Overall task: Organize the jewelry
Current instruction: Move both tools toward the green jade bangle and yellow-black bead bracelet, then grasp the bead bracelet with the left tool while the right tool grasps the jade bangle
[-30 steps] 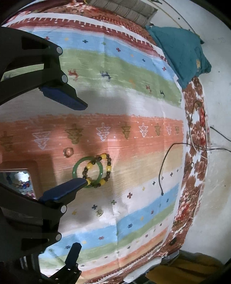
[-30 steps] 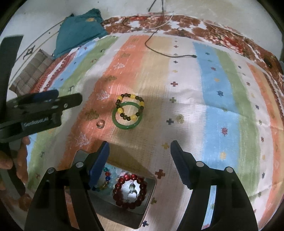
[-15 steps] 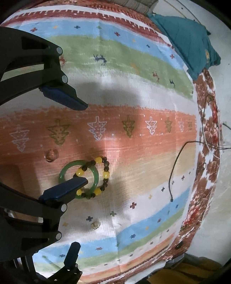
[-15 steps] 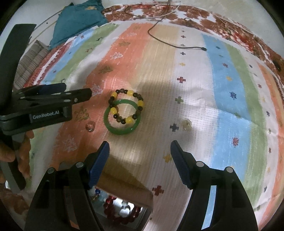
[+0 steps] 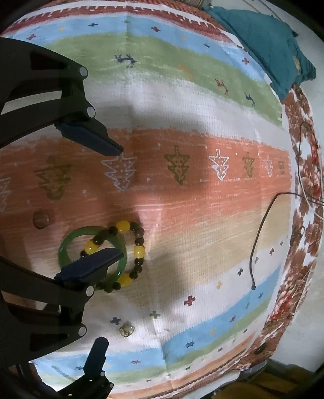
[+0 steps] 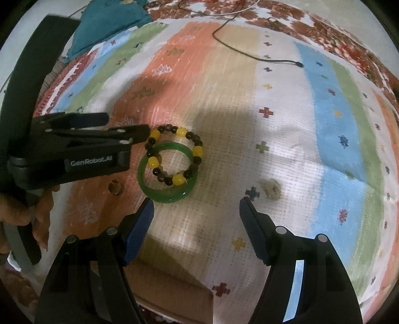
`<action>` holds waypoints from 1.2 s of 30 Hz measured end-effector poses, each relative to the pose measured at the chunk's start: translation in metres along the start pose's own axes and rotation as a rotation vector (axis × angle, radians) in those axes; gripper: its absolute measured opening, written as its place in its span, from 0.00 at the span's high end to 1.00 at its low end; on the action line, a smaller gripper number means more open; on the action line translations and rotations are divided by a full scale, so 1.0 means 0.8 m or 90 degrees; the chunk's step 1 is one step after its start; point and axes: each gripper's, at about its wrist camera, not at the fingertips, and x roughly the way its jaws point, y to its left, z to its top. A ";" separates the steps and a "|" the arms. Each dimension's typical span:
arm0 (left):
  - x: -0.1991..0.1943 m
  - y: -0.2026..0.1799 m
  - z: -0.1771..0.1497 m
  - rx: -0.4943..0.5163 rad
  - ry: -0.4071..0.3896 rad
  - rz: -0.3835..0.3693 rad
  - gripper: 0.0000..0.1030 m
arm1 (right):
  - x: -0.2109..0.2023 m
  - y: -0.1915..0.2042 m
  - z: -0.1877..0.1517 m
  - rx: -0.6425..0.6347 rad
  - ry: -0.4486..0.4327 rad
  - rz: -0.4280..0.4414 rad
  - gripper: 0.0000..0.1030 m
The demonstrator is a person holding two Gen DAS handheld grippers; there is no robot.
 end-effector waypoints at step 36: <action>0.053 -0.008 0.016 0.010 0.050 0.025 0.82 | 0.066 0.007 0.032 -0.048 0.087 -0.055 0.54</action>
